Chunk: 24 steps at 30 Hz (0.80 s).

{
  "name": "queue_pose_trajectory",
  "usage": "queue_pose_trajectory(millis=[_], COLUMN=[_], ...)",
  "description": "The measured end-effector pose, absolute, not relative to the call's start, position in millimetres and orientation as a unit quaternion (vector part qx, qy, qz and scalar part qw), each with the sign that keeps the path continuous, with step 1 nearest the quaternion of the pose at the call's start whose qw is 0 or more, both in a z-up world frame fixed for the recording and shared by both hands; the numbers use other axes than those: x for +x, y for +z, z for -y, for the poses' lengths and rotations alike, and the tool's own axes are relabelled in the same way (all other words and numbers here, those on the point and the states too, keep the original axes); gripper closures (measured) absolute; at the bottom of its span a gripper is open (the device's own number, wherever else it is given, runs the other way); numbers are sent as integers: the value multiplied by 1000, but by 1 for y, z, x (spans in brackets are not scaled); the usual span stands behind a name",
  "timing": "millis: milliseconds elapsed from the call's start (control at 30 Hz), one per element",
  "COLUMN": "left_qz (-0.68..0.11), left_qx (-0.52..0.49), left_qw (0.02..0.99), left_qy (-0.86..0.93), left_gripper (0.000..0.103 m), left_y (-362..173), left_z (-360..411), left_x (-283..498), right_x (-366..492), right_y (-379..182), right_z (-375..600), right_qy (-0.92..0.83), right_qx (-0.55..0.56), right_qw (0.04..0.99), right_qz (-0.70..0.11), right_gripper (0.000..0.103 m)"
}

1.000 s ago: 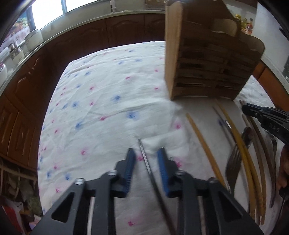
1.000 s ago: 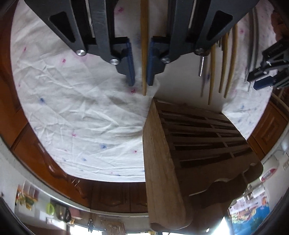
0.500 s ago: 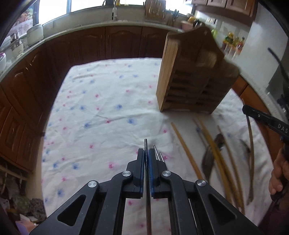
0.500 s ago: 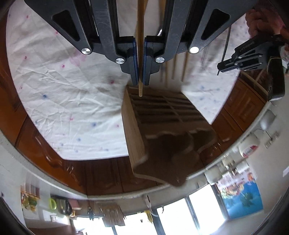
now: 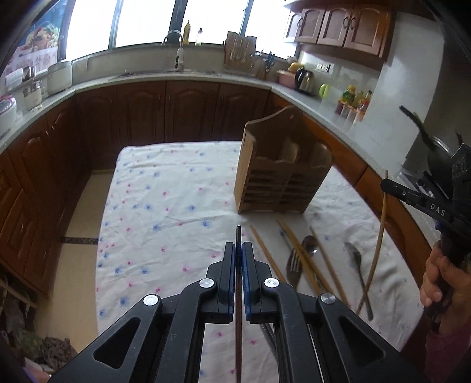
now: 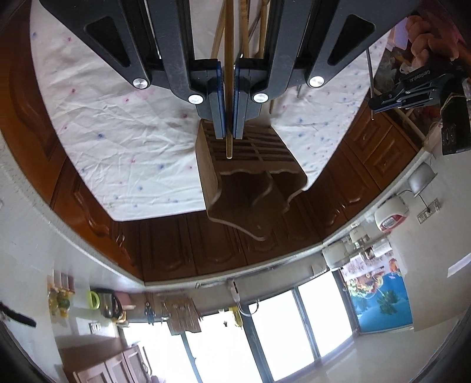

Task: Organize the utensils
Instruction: 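Lift both held chopsticks and carry them over the wooden utensil holder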

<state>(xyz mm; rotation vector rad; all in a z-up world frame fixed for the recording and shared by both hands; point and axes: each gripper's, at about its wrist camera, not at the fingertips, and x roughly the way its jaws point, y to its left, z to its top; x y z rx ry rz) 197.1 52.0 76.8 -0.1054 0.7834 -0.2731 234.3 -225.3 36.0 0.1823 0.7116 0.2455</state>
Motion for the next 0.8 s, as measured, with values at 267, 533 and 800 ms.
queue_pose_trajectory(millis=[267,533,800], left_qz=[-331,-289,-262], left_qx=[-55,-56,-76], left_qw=[933,947,954], left_qy=[-132,-126,-121], left_gripper=[100,100,100], left_y=[104,122,127], left_z=[-61,-62,-67], left_x=[161,142,148], right_x=[214,205,206], right_y=[68,84,95], right_z=[226,231,236], right_qy=[119,112,100], right_qx=[81,97,113], right_qw=[942,952,960], right_qz=[-305,-267,-234], right_gripper=[98,98,98])
